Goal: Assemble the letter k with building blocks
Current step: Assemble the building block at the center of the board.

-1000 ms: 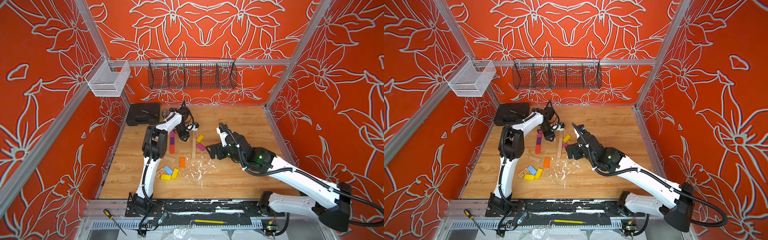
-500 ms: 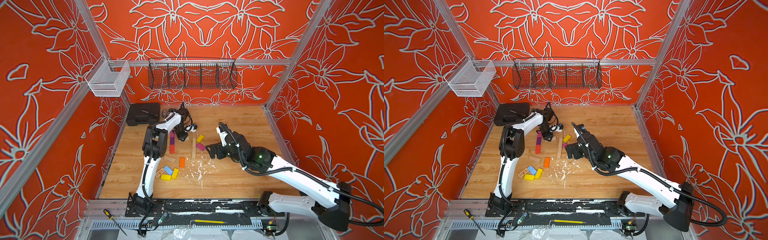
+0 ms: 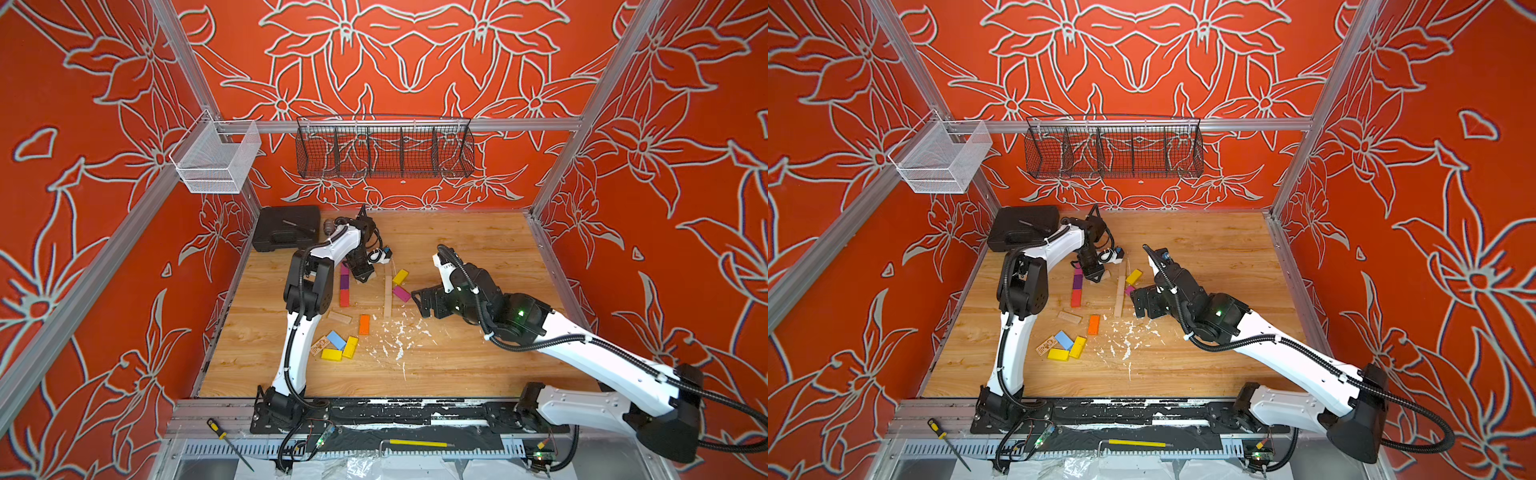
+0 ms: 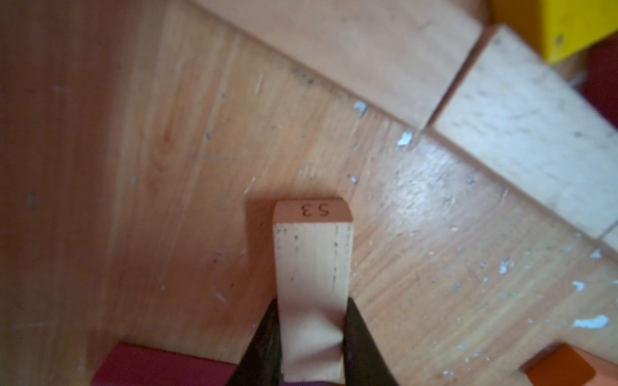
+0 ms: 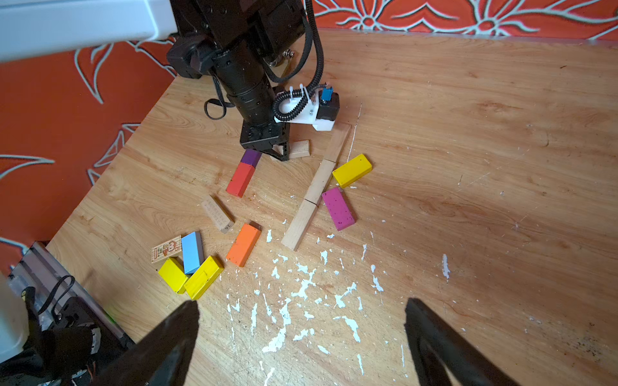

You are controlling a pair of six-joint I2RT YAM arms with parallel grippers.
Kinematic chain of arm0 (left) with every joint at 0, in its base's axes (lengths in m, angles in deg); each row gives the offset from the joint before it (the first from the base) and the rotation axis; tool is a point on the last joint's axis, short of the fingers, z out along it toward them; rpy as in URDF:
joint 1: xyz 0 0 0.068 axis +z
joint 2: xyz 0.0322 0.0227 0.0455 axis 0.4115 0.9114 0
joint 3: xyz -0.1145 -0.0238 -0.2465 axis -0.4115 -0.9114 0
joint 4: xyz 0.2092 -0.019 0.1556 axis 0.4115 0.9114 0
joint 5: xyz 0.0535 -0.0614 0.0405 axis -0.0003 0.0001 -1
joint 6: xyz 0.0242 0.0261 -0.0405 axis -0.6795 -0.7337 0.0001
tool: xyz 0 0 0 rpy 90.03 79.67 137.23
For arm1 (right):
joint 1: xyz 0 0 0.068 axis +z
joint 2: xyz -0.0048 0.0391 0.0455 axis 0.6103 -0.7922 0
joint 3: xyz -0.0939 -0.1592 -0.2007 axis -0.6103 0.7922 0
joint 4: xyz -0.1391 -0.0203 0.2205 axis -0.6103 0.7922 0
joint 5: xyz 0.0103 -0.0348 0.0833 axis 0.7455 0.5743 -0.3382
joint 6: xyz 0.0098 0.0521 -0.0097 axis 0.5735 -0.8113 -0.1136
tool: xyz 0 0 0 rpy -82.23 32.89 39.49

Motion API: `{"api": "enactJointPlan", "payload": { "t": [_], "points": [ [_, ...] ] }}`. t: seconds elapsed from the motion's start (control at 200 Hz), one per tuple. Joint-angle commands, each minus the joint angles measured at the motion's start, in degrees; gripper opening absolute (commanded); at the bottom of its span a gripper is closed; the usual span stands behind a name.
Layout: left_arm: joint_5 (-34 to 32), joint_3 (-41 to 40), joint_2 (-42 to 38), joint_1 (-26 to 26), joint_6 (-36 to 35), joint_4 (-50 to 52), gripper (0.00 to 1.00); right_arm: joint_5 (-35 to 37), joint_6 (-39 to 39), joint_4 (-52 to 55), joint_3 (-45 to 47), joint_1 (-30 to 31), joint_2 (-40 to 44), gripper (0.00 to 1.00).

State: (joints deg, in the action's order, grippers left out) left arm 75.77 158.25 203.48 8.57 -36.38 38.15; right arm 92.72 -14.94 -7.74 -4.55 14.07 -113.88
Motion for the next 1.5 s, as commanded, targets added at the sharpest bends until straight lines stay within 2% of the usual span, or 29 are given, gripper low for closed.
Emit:
{"api": "enactJointPlan", "payload": {
  "t": [0.0,0.355,0.821,1.496],
  "points": [
    [-0.9,-0.4,0.0,0.7,0.4,2.7,0.25,-0.2,-1.3,-0.2,-1.1,-0.3,0.2,0.98],
    [-2.4,0.0,0.5,1.0,1.0,3.0,0.24,-0.4,-1.7,-0.3,-0.2,-0.4,1.1,0.98],
    [-2.4,4.2,3.2,1.6,5.7,4.7,0.22,-0.8,-2.0,-0.6,-0.6,-0.3,0.7,0.98],
    [-2.5,4.6,3.2,1.6,5.8,5.0,0.36,-1.1,-1.9,-0.8,-0.8,-0.4,0.4,0.98]
  ]
}}
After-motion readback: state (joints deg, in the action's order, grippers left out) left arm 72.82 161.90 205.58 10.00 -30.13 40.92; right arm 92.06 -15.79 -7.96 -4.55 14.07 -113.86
